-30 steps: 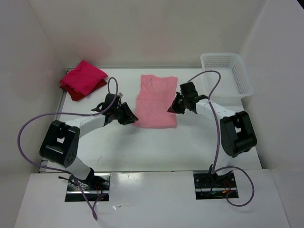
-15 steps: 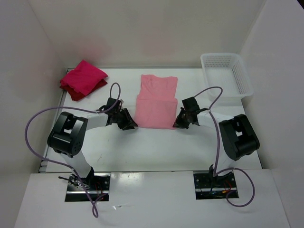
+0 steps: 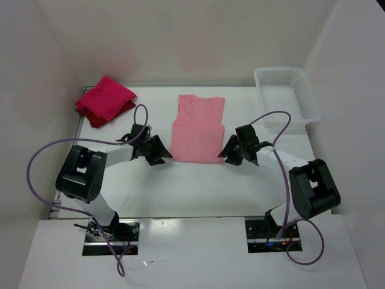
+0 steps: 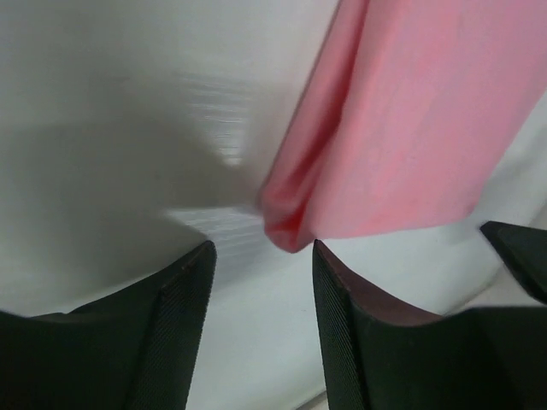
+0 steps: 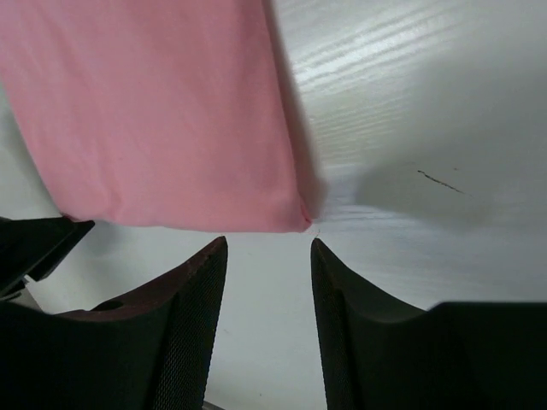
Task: Fold and stack the t-shirts
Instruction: Grab one side of the 2/3 rectangular tshirt with both arms, then fold the long partially folded tshirt into a neat square
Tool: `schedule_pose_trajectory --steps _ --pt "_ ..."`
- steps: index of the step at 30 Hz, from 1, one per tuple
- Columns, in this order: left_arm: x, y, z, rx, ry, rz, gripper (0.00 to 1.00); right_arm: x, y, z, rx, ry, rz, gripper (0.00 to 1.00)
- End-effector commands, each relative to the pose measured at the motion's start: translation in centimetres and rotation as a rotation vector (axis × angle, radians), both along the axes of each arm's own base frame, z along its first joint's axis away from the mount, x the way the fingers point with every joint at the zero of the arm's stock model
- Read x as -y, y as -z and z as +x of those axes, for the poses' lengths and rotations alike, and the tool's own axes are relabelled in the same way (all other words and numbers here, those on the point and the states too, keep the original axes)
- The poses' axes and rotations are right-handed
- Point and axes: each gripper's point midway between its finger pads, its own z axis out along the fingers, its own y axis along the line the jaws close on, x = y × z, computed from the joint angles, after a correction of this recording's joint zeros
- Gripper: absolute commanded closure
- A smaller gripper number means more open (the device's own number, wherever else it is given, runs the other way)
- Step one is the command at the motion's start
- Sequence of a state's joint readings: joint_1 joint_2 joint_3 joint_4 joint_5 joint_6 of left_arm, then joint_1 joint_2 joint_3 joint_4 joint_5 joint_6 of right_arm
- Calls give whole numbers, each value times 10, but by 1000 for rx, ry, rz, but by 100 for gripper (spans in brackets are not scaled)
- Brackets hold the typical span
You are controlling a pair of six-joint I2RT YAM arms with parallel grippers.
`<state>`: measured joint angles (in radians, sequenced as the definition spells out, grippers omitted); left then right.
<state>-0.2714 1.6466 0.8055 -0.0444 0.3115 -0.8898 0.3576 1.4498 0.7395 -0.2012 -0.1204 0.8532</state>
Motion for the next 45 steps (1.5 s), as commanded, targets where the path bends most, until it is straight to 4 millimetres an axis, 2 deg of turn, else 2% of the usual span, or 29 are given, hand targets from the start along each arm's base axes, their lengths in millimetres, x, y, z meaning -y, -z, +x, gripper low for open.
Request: schedule_pose_trajectory --steps 1,5,8,13,18,19,22,23,24,25,26,27,28,30,31,33,34,35,37,38,39,40,42,43,44,45 --pt "5 15 5 -15 29 -10 41 -6 10 -2 -13 -4 24 50" --pt "8 22 9 -31 36 -17 43 -13 25 -4 -47 -28 47 50" --pt "8 24 12 -35 23 -13 50 -16 31 -2 -54 -28 59 50" --pt "7 27 16 -33 18 -6 67 -16 36 0 -58 -27 56 59" --pt "8 27 18 -38 10 -10 82 -14 43 4 -69 -5 38 81" --pt "8 27 18 -38 10 -10 89 -14 43 4 -69 -5 38 90" --pt "6 18 16 -30 3 0 97 -12 36 2 -52 15 47 98" --pt "5 15 15 -25 11 4 100 -8 37 -7 -76 16 38 100" --pt "3 14 9 -30 20 12 100 -7 26 -4 -44 24 39 100" --pt "0 8 0 -42 20 16 100 -3 25 -10 -51 39 34 100" --pt "3 2 -9 -51 37 -7 100 -5 26 -27 -82 23 26 100" --pt "2 -1 -18 -63 45 -17 100 -6 11 -30 -39 27 25 100" --pt "-1 -8 -38 -92 51 -20 100 -9 6 -40 -44 16 32 100" --pt "-2 -20 -60 -104 81 -46 100 -21 3 -73 -89 -13 48 100" --pt "-6 -39 -76 -93 81 -49 100 -26 -16 -82 -49 -25 88 100" --pt "-8 -60 -95 -79 86 -91 100 -28 -25 -108 -82 -27 102 100" --pt "-14 -79 -108 -67 65 -111 100 -24 -45 -111 -27 -16 140 100" --pt "-16 -82 -115 -79 76 -100 100 -21 -51 -115 -16 -17 147 100" --pt "-14 -98 -113 -50 96 -111 100 -9 -71 -104 36 16 151 100" --pt "-12 -103 -106 -28 97 -115 100 -7 -84 -93 52 14 156 100" --pt "-10 -110 -97 -1 99 -120 100 -3 -88 -83 74 -16 126 100" --pt "-13 -125 -71 64 66 -96 100 6 -94 -65 97 8 115 100" --pt "-16 -144 -42 148 57 -67 100 10 -104 -32 134 -1 72 100" --pt "-18 -143 -22 152 32 -54 100 11 -108 -19 148 1 73 100" --pt "-23 -146 -6 178 14 -28 100 19 -126 7 211 34 78 100" --pt "-20 -162 13 225 20 -31 100 20 -113 21 173 32 69 100"
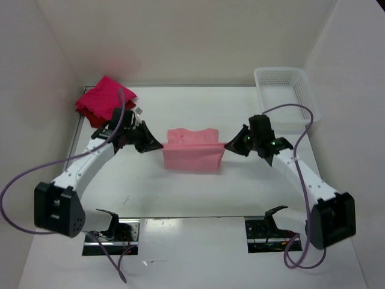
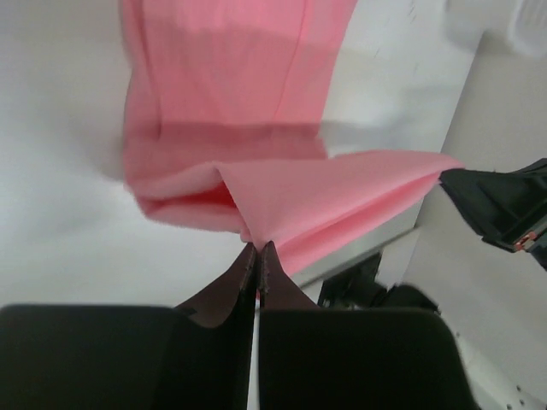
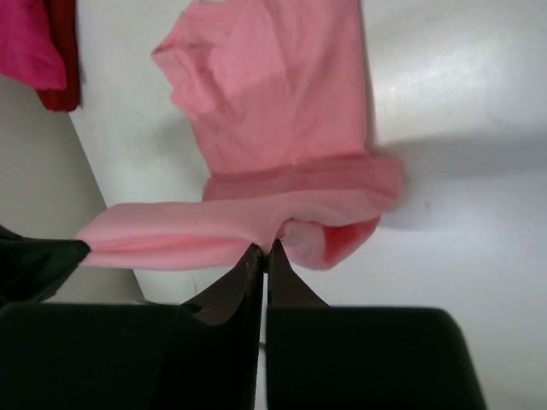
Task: Fold and stack the t-shirts
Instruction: Fold the long partially folded tshirt into a neat square
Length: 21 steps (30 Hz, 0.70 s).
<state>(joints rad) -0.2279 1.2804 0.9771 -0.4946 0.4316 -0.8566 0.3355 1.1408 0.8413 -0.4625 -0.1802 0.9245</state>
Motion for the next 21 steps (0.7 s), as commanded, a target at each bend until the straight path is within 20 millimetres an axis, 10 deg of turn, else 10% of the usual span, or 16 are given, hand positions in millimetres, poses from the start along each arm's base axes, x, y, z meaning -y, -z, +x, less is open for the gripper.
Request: schedule_pose_trajectory --steps 1,9,17,21 --pt "-9 -13 68 121 -43 67 100 19 -8 54 79 -5 -79 100" --pt "-4 67 140 13 -72 134 100 28 34 152 49 -9 -146 100" --pt "-23 76 183 27 -198 140 94 16 61 210 28 -57 -167 100" --pt "-34 67 202 79 -267 115 71 14 57 228 42 -62 -171 91"
